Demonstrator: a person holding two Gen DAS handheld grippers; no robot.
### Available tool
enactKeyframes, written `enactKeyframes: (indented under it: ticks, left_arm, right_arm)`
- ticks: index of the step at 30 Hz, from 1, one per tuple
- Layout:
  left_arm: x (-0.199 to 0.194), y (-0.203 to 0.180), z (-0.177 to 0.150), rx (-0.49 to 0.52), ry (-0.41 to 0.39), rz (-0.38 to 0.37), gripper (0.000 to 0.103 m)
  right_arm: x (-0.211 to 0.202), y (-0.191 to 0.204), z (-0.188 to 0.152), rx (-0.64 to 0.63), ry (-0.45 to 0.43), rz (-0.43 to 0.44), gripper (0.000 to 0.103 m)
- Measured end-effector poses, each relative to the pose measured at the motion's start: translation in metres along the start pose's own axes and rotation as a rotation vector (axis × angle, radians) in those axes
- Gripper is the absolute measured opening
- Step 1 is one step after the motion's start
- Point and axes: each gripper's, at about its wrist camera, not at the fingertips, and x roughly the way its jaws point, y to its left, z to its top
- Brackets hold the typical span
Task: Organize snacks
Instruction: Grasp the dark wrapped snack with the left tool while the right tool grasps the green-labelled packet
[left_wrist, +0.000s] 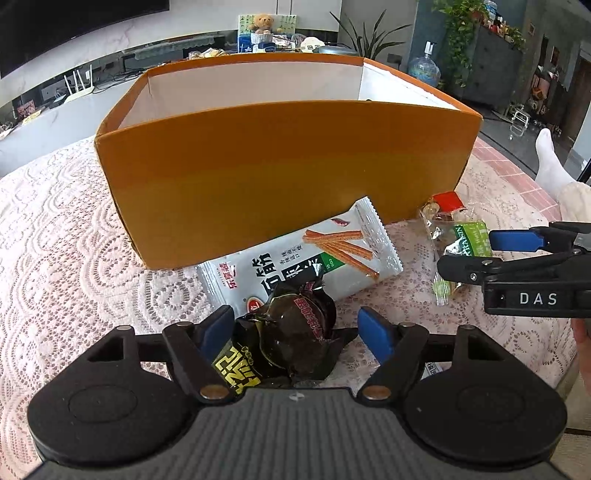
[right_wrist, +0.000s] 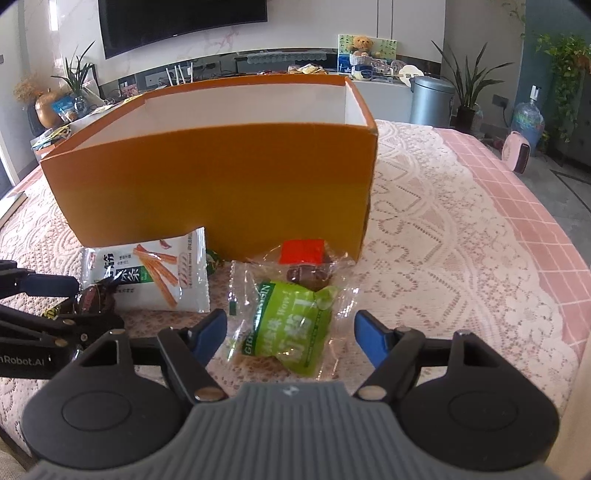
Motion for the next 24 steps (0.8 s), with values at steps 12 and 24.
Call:
enactKeyframes:
  ticks: [12, 24]
  left_arm:
    - [0.009, -0.018, -0.009, 0.124, -0.001, 0.072, 0.082]
    - [-0.009, -0.007, -0.009, 0.042, -0.075, 0.107, 0.066]
  right_arm:
    - [0.008, -0.003, -0.004, -0.004, -0.004, 0.0, 0.06]
    - [-0.006, 0.002, -0.01, -0.046, -0.043, -0.009, 0.051]
